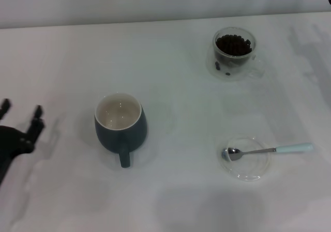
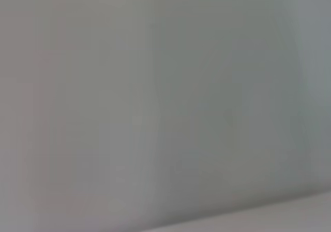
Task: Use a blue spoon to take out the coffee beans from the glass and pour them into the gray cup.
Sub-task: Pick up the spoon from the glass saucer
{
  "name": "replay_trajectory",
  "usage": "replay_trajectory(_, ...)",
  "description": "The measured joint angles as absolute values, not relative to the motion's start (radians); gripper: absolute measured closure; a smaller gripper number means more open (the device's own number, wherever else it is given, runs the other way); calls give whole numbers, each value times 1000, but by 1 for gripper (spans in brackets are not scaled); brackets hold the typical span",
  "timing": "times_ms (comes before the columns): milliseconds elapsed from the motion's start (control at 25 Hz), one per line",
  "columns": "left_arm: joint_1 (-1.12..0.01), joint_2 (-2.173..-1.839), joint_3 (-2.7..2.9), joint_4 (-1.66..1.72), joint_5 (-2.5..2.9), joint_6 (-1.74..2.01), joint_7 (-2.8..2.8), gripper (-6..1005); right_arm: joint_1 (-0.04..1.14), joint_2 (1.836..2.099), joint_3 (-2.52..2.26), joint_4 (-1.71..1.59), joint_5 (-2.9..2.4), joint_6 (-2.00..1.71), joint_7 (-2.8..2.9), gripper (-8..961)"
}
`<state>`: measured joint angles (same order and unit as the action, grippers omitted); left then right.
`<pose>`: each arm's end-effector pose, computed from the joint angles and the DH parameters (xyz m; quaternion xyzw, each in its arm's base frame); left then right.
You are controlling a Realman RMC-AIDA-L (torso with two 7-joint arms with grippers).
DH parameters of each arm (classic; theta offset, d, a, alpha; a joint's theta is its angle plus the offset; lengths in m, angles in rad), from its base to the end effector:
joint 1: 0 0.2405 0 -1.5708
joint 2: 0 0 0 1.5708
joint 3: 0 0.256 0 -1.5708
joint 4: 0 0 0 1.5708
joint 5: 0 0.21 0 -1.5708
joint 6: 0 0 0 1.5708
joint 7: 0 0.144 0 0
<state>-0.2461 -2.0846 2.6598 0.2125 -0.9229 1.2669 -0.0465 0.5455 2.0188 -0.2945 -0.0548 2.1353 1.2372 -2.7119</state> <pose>-0.3390 0.2495 -0.0579 -0.7679 -0.2012 -0.2651 0.5474 0.3403 0.3647 0.0649 -0.6200 0.2438 0.3713 0.6467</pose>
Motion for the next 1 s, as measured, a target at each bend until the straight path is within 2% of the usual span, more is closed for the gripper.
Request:
replay_trajectory(440,-220,-2082,2660,205,-1117,1340,-48,319,483,2015,-315,-54,2133,1261,-2497,229)
replay_trajectory(1000,-252,-2078,2660,168,-1248,1366,-49,319,364,2013,-399,25,2127,1341,-2299,229)
